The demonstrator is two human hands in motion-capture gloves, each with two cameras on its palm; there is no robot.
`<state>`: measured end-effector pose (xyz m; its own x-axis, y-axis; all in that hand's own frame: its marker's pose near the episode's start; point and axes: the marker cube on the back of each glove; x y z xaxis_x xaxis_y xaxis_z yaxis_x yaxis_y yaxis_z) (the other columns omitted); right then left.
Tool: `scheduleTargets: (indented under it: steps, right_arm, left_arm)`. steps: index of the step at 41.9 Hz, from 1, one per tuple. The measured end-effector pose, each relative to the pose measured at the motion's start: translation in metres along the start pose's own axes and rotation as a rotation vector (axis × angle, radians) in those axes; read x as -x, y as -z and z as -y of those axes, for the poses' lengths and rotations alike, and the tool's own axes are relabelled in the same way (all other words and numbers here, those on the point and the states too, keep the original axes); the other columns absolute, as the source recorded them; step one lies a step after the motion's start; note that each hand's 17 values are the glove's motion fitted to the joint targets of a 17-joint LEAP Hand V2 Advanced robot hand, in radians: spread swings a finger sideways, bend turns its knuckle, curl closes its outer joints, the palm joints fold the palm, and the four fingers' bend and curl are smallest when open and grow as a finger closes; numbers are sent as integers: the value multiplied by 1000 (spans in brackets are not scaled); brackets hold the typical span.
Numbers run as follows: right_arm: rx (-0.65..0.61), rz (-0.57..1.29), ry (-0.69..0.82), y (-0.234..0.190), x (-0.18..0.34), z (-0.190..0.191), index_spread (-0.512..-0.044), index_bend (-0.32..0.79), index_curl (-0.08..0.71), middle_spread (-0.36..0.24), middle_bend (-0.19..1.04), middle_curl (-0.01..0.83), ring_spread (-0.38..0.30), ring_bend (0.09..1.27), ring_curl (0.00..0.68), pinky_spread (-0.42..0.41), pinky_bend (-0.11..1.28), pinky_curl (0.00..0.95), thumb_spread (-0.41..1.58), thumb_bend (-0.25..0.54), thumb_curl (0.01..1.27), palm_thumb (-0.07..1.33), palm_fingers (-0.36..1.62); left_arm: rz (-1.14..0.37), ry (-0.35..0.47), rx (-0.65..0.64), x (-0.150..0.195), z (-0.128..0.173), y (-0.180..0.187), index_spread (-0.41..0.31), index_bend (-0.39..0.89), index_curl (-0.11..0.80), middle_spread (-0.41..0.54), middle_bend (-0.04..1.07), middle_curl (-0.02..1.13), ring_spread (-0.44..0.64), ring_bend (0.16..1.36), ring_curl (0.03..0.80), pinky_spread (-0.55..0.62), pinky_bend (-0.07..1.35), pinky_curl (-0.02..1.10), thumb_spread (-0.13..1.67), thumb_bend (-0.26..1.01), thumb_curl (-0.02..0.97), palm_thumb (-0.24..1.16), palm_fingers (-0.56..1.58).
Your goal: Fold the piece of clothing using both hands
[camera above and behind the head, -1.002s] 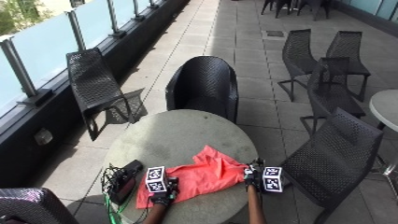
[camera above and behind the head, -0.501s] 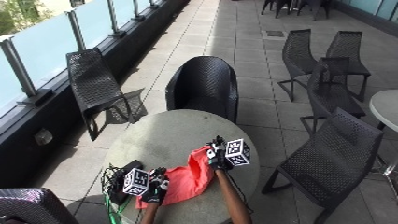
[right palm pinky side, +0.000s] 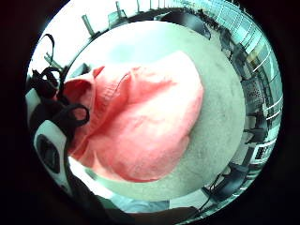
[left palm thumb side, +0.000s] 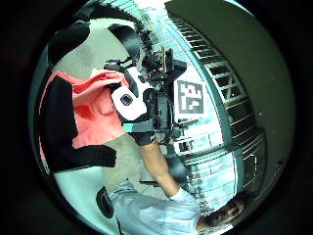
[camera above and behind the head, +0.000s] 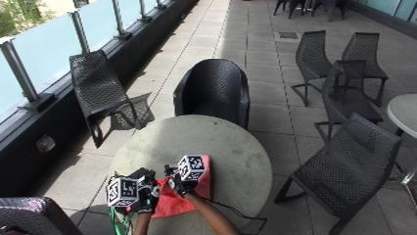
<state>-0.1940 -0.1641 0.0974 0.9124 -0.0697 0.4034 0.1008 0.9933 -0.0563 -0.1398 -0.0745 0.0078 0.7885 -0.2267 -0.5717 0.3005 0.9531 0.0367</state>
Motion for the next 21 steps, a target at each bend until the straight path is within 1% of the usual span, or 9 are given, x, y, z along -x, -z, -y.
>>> scheduleTargets:
  steps: [7,11,14,16,18,19,20,21]
  right_arm:
    - [57,-92,58,-54,9,-9,-303,122,321,-202,229,461,-230,637,411,-237,546,383,849,38,687,1119,1226]
    - [89,-118,79,-70,9,-14,-303,121,321,-204,229,461,-230,641,410,-242,546,382,847,29,702,1127,1226]
    - [122,-124,106,-74,9,-16,-304,121,320,-208,233,463,-230,637,409,-246,550,383,848,16,710,1124,1227]
    - [204,-120,149,-67,10,-22,-304,120,320,-209,232,463,-233,637,409,-247,554,383,849,10,716,1125,1228]
    - [342,-110,221,-45,18,-37,-310,95,311,-216,234,464,-239,632,407,-248,567,386,852,0,719,1120,1198]
    - [410,-106,254,-30,23,-46,-314,38,291,-223,222,460,-239,620,404,-244,609,397,850,-10,719,1111,1125]
    - [466,-106,280,-19,25,-53,-315,41,286,-226,222,460,-240,619,405,-244,614,394,851,-11,721,1110,1124]
    - [506,-111,298,-15,23,-54,-318,-19,259,-222,185,449,-230,575,392,-225,679,411,853,-41,713,1066,980]
  left_arm:
    - [-15,3,-25,-3,-4,16,-121,173,412,46,163,305,275,479,305,421,378,324,1586,188,303,516,503]
    - [-24,9,-29,6,-1,13,-122,173,410,44,162,306,271,476,305,417,378,325,1592,211,317,549,504]
    - [-2,13,-22,14,2,7,-122,171,409,44,162,307,270,473,305,415,379,326,1598,233,328,577,503]
    - [18,14,-16,19,4,3,-122,172,408,43,162,307,269,472,305,414,379,326,1597,241,332,584,504]
    - [37,16,-14,21,4,2,-122,169,406,43,162,307,269,472,306,414,379,326,1596,249,336,591,503]
    - [46,16,-14,21,4,3,-122,169,405,43,162,307,268,471,306,413,379,326,1597,255,339,597,503]
    - [53,17,-14,19,4,3,-122,169,405,43,162,307,268,471,306,413,379,326,1597,258,342,599,503]
    - [60,16,-15,17,4,4,-122,167,403,41,163,308,268,472,307,413,380,326,1594,261,344,602,502]
